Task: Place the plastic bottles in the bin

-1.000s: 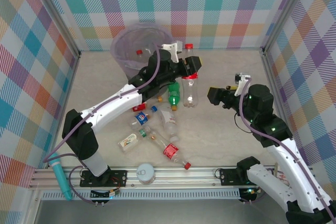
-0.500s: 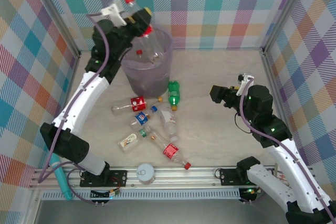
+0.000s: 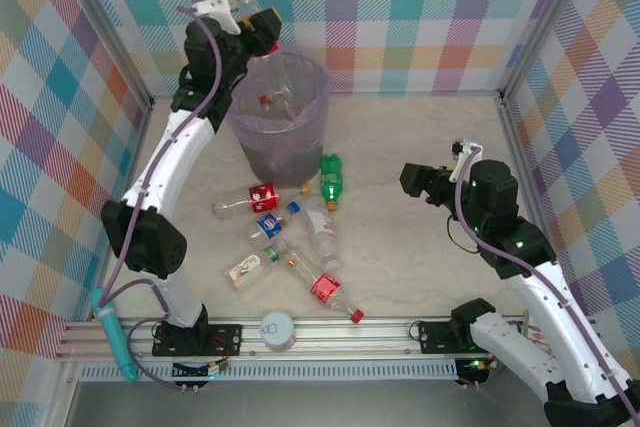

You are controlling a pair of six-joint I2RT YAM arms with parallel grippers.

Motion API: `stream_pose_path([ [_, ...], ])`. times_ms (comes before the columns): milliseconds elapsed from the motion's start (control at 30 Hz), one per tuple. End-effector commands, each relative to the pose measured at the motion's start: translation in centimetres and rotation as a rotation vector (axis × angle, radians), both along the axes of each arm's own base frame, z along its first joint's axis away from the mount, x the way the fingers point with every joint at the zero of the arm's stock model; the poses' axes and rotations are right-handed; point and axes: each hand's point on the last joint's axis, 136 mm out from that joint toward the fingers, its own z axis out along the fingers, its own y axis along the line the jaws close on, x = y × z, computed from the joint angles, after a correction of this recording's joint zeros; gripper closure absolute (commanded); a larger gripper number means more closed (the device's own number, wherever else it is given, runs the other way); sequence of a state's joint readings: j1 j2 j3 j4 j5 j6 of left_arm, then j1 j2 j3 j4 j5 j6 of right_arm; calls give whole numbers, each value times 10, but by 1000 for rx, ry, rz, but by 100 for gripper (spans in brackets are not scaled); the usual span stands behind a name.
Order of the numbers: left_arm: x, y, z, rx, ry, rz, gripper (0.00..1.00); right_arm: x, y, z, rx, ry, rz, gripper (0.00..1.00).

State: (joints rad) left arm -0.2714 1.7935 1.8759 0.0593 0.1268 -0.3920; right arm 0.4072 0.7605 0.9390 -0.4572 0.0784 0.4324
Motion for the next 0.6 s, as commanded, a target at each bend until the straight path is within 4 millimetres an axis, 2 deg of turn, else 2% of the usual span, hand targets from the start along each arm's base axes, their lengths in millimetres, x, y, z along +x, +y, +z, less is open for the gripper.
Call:
stream_pose_path([
  [0, 4, -11, -16, 42, 14, -66, 96, -1, 0, 10, 7, -12, 6, 8],
  [200, 11, -34, -63, 119, 102, -142, 96, 0, 16, 7, 47, 47, 69, 8],
  [333, 8, -42, -78, 144, 131, -173, 96, 6, 16, -1, 35, 65, 57, 8],
  [567, 4, -44, -102, 207, 192, -188, 95, 16, 22, -12, 21, 103, 66, 8],
])
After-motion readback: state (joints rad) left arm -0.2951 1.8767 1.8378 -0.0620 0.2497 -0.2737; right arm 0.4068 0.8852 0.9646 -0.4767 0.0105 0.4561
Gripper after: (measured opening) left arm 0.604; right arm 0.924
